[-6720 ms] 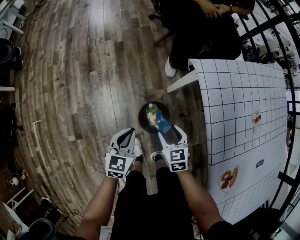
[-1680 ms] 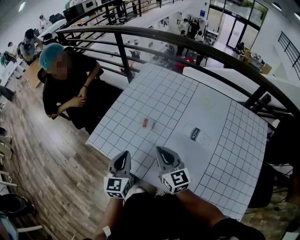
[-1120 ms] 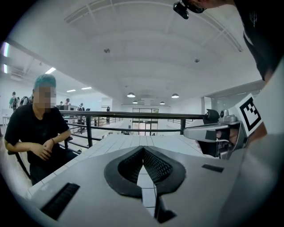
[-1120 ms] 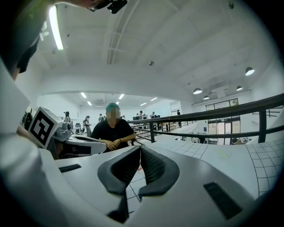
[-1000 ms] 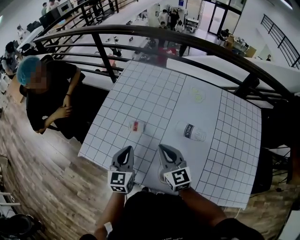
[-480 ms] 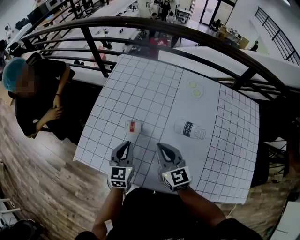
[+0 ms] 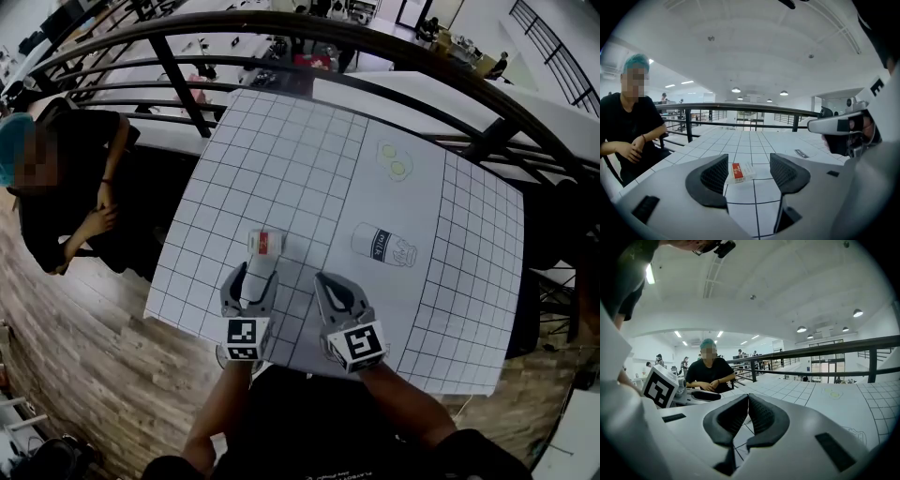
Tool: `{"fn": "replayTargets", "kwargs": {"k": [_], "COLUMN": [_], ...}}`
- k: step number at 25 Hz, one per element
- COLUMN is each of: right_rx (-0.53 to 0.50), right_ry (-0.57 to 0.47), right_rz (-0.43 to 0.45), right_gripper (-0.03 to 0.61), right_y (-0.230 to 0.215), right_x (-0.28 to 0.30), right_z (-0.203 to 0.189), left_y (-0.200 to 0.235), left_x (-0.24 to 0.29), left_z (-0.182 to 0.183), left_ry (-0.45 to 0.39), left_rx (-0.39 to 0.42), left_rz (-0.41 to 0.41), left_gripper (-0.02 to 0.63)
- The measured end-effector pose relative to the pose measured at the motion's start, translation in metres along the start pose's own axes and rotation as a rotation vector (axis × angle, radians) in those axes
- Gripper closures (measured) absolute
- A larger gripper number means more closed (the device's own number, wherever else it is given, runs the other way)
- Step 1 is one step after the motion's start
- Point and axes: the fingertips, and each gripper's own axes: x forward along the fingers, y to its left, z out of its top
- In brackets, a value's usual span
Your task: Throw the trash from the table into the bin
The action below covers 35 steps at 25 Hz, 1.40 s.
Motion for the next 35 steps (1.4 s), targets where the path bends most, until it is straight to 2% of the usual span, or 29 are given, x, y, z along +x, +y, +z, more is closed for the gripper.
{"fn": "replayTargets", "kwargs": {"k": [5, 11, 21, 27, 35], "right_rx": [0.001, 0.012, 0.027, 0.033, 0.043], "right_ry": [0.017, 0.015, 0.038, 0.038, 0.044], "right_rz": [0.004, -0.017, -0.036, -0.033, -0.03], "right_gripper": [0.554, 0.554, 0.554, 0.554, 0.554], "right_y": [0.002, -0.001, -0.008, -0.008, -0.01], "right_x": [0.005, 0.006, 0.01, 0.013, 0.014], "right_z": [-0.004, -0.005, -0.014, -0.015, -0.016], "left_y": [0.013, 0.011, 0.027, 0.027, 0.029], "left_x": [0.018, 0.044, 0.071, 0.084, 0.092], "left_z": [-0.013, -0.033, -0.057, -0.069, -0.074], "left_ry": [0.056, 0.151, 0.311, 0.376, 0.408], "left_rx": [-0.021, -0.022, -0.037, -0.058, -0.052], "left_rz": [0.045, 0.051, 0.129, 0.102, 0.102], "left_gripper": [0.281, 0.216, 0.196, 0.195, 0.195]}}
